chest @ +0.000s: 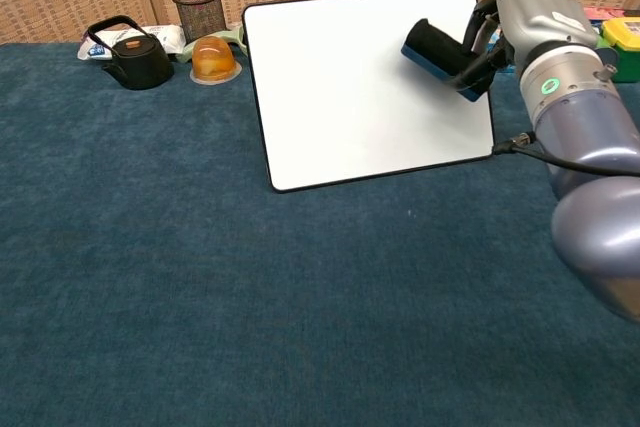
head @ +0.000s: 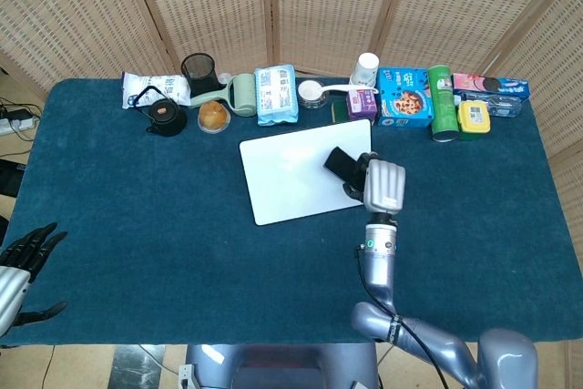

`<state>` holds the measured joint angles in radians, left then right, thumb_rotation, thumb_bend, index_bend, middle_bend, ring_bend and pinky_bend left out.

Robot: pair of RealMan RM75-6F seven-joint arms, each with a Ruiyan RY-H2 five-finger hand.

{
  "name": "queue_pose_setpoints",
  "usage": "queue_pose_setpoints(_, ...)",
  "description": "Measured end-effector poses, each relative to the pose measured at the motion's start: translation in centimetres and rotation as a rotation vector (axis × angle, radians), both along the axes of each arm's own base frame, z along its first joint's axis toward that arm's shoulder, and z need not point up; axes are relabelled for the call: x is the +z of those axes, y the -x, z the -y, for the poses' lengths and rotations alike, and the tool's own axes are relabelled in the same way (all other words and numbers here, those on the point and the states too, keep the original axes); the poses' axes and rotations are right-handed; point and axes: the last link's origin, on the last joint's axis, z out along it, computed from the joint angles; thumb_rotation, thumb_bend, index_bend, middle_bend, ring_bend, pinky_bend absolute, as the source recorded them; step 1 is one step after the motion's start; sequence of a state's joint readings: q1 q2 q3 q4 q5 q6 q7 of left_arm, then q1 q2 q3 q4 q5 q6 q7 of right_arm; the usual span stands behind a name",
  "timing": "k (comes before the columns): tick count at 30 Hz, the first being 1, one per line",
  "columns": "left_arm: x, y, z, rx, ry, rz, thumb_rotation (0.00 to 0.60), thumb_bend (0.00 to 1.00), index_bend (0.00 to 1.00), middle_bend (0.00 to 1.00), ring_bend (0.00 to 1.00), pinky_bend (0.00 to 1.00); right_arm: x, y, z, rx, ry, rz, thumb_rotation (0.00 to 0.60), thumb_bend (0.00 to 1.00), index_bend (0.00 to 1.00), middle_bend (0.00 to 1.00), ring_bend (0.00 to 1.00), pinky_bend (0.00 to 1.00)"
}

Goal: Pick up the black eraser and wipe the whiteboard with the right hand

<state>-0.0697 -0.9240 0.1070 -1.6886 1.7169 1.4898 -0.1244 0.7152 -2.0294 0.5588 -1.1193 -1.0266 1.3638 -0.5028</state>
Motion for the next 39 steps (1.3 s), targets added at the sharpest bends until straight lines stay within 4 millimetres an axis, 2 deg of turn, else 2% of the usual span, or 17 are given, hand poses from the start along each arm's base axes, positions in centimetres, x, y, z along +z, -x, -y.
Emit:
queue_pose_setpoints(4, 0.1, 0.0, 0.0, -0.001, 0.0, 0.002, 0.6, 0.07, 0.0, 0.0, 0.0, 0.1, -0.2, -0.1, 0.2, -0.025, 0.016, 0.028, 0.6, 0.49, 0.59, 0.65, 0.67, 0.71)
queue_pose_setpoints(6, 0.1, 0.0, 0.0, -0.003, -0.002, 0.005, 0.6, 0.07, 0.0, 0.0, 0.0, 0.1, -0.3, -0.1, 0.2, -0.028, 0.016, 0.045, 0.6, 0.49, 0.56, 0.62, 0.65, 0.69)
queue_pose_setpoints(8, 0.2, 0.0, 0.0, -0.003, -0.003, 0.006, 0.6, 0.07, 0.0, 0.0, 0.0, 0.1, -0.4, -0.2, 0.1, -0.02, 0.015, 0.056, 0.6, 0.48, 0.49, 0.51, 0.57, 0.64)
queue_pose_setpoints(10, 0.2, 0.0, 0.0, -0.003, -0.003, 0.006, 0.6, 0.07, 0.0, 0.0, 0.0, 0.1, -0.6, -0.3, -0.1, -0.004, 0.0, 0.076, 0.6, 0.45, 0.38, 0.36, 0.46, 0.57)
queue_pose_setpoints(12, 0.1, 0.0, 0.0, -0.004, -0.001, 0.003, 0.6, 0.07, 0.0, 0.0, 0.0, 0.1, -1.0, -0.6, -0.4, 0.016, -0.031, 0.094, 0.6, 0.43, 0.33, 0.3, 0.41, 0.55)
queue_pose_setpoints(27, 0.3, 0.0, 0.1, -0.008, -0.003, 0.009, 0.6, 0.07, 0.0, 0.0, 0.0, 0.1, -2.2, -1.1, -1.4, 0.072, -0.048, 0.076, 0.6, 0.36, 0.3, 0.28, 0.39, 0.53)
queue_pose_setpoints(29, 0.3, 0.0, 0.1, -0.009, -0.003, 0.01, 0.6, 0.07, 0.0, 0.0, 0.0, 0.1, -2.2, -1.1, -1.6, 0.081, -0.046, 0.071, 0.6, 0.31, 0.27, 0.24, 0.34, 0.49)
queue_pose_setpoints(31, 0.3, 0.0, 0.1, -0.01, -0.004, 0.011, 0.6, 0.07, 0.0, 0.0, 0.0, 0.1, -2.2, -1.0, -1.8, 0.093, -0.048, 0.063, 0.6, 0.23, 0.22, 0.17, 0.26, 0.4)
queue_pose_setpoints(34, 0.2, 0.0, 0.2, -0.011, -0.003, 0.011, 0.6, 0.07, 0.0, 0.0, 0.0, 0.1, -2.2, -0.9, -1.9, 0.103, -0.049, 0.042, 0.6, 0.11, 0.18, 0.11, 0.19, 0.3)
queue_pose_setpoints(39, 0.2, 0.0, 0.2, -0.011, -0.002, 0.011, 0.6, 0.07, 0.0, 0.0, 0.0, 0.1, -2.2, -0.7, -1.9, 0.101, -0.05, 0.038, 0.6, 0.1, 0.18, 0.11, 0.18, 0.28)
